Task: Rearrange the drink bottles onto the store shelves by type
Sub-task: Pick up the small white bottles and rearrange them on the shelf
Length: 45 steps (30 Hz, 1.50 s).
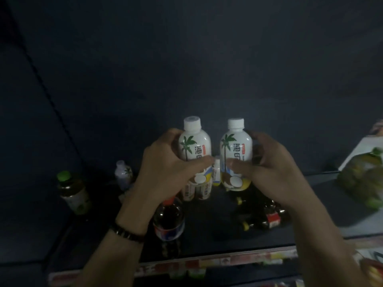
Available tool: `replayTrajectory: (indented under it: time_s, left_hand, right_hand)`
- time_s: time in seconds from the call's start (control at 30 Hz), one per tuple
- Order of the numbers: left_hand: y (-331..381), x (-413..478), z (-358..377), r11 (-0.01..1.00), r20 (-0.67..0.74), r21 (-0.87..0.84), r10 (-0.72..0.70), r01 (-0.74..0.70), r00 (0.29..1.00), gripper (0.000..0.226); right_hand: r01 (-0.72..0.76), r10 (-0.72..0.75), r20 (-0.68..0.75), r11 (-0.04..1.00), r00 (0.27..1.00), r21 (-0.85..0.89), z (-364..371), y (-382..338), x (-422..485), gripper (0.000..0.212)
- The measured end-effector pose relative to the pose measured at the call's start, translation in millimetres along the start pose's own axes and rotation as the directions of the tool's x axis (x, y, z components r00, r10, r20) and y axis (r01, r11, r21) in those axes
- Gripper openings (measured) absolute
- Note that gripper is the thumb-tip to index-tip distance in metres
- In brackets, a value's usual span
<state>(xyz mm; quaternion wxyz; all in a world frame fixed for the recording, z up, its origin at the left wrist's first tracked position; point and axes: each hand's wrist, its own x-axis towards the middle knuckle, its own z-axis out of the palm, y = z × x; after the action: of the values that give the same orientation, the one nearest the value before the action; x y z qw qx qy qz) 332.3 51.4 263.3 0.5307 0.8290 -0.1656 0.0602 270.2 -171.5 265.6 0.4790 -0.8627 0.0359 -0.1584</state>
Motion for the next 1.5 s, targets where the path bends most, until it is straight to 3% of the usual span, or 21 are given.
replayTrajectory:
  time_s: [0.13,0.3,0.5,0.67,0.8,0.9,1.0,1.1,1.2,1.27,1.33,1.4,1.5]
  left_hand:
    - [-3,22,32,0.986,-0.017,0.155,-0.063,0.065,0.998,0.058]
    - [-18,35,71,0.897,-0.038,0.414,-0.153,0.155,0.987,0.078]
    - [-31,34,96,0.794,-0.047,0.587,-0.164,0.16,0.985,0.041]
    - [-34,34,103,0.717,-0.059,0.674,-0.187,0.178,0.981,0.031]
    - [-33,34,107,0.738,0.001,0.662,-0.176,0.131,0.984,0.022]
    - [-37,35,112,0.774,0.041,0.624,-0.172,0.109,0.984,0.015]
    - [-43,34,114,0.784,0.047,0.608,-0.193,0.126,0.98,0.024]
    - [-50,33,115,0.815,0.05,0.565,-0.185,0.125,0.981,0.031]
    - [-52,33,111,0.843,0.051,0.524,-0.17,0.119,0.984,0.021]
    - [-51,34,107,0.863,0.043,0.493,-0.148,0.108,0.988,0.016]
    - [-48,35,102,0.87,0.062,0.483,-0.141,0.094,0.988,0.017]
    - [-45,36,97,0.881,0.09,0.465,-0.145,0.087,0.985,0.023]
    - [-41,37,91,0.885,0.081,0.459,-0.134,0.082,0.988,0.033]
  right_hand:
    - [-0.049,0.05,0.05,0.998,0.997,-0.034,-9,55,32,0.044]
    - [-0.086,0.114,0.167,0.983,0.979,-0.162,11,132,70,0.062]
    - [-0.083,0.169,0.257,0.945,0.952,-0.315,49,187,98,0.069]
    - [0.086,0.086,0.315,0.864,0.945,-0.495,83,218,116,0.067]
    - [0.02,0.086,0.296,0.941,0.951,-0.338,85,223,113,0.04]
    - [-0.069,0.121,0.197,0.965,0.973,-0.252,86,223,101,0.024]
    - [-0.07,0.12,0.187,0.965,0.975,-0.252,88,221,94,0.035]
    - [-0.089,0.143,0.166,0.951,0.976,-0.296,83,216,93,0.065]
    - [-0.025,0.045,0.085,0.975,0.995,-0.22,66,204,93,0.047]
    - [0.005,0.011,0.188,0.996,0.982,-0.084,55,186,83,0.038]
    - [0.077,-0.059,0.328,0.996,0.943,-0.042,54,166,75,0.054]
    - [0.143,-0.13,0.363,0.99,0.923,-0.009,65,154,71,0.067]
    - [0.164,-0.162,0.38,0.986,0.91,0.027,79,144,71,0.055]
